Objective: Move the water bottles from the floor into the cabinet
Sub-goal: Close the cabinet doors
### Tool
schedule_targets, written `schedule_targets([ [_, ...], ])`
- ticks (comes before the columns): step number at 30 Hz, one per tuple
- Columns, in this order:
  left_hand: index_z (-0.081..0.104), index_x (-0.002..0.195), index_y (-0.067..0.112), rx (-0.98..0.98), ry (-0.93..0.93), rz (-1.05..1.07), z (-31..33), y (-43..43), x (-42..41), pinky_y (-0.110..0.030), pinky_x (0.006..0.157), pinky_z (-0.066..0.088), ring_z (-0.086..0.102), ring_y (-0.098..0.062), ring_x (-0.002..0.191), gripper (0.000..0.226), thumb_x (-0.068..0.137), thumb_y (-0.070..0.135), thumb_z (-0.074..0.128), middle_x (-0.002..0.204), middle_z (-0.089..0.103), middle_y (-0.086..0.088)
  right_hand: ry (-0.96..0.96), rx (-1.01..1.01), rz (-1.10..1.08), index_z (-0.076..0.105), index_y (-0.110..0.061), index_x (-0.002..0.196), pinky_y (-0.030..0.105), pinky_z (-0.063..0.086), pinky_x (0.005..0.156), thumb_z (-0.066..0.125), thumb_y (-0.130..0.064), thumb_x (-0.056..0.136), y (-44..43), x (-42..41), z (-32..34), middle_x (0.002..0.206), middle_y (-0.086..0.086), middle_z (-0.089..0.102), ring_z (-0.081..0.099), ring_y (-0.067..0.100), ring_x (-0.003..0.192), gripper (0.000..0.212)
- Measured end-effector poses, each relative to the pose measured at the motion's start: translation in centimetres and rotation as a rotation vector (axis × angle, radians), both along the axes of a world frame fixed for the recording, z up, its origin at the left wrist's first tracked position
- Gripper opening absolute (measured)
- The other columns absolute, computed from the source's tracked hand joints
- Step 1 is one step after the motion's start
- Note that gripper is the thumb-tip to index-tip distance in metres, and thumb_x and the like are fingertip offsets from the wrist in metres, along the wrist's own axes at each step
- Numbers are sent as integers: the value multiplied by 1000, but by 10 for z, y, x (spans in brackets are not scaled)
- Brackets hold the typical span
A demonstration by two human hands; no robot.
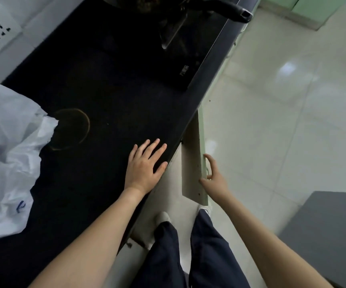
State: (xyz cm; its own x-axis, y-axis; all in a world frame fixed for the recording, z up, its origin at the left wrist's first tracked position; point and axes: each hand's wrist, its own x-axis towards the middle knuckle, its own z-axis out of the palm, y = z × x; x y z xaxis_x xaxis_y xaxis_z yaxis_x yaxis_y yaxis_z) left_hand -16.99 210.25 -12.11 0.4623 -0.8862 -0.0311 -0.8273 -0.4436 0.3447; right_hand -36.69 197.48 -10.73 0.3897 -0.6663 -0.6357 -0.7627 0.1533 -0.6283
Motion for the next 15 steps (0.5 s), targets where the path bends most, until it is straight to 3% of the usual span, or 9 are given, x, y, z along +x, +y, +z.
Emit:
schedule_targets([
  [2, 44, 146, 32, -7, 11, 4, 0, 0, 0, -48, 120, 19, 30, -21, 145, 53, 96, 49, 40, 155, 40, 4, -76, 70, -43, 21, -50, 148, 34, 57, 61, 54, 0, 86, 15, 15, 1, 82, -2, 66, 63, 15, 66, 86],
  [5, 43, 146, 33, 2, 2, 4, 0, 0, 0, -47, 121, 18, 29, -20, 146, 52, 96, 49, 42, 155, 39, 5, -202, 137, -82, 17, -48, 152, 22, 58, 60, 57, 2, 89, 37, 37, 2, 128, -6, 54, 61, 7, 92, 89],
  [7, 44, 146, 33, -3, 5, 8, 0, 0, 1, -47, 121, 18, 30, -20, 145, 52, 96, 48, 45, 155, 40, 6, -256, 143, -90, 18, -50, 151, 17, 57, 61, 62, 2, 90, 44, 48, -3, 148, 0, 42, 60, 12, 106, 91],
  [10, 45, 145, 34, -8, 4, 13, -1, 0, 0, -47, 121, 18, 30, -20, 145, 50, 97, 46, 47, 154, 40, 6, -297, 160, -161, 25, -49, 149, 21, 58, 58, 65, 8, 86, 48, 57, -10, 146, 11, 46, 62, 20, 109, 94],
  [15, 45, 145, 33, -18, 0, 13, -1, -1, 0, -48, 120, 20, 31, -21, 145, 50, 96, 46, 47, 154, 41, 6, -305, 184, -237, 30, -39, 149, 28, 61, 63, 64, 12, 84, 53, 67, -16, 133, 10, 51, 63, 21, 107, 89],
])
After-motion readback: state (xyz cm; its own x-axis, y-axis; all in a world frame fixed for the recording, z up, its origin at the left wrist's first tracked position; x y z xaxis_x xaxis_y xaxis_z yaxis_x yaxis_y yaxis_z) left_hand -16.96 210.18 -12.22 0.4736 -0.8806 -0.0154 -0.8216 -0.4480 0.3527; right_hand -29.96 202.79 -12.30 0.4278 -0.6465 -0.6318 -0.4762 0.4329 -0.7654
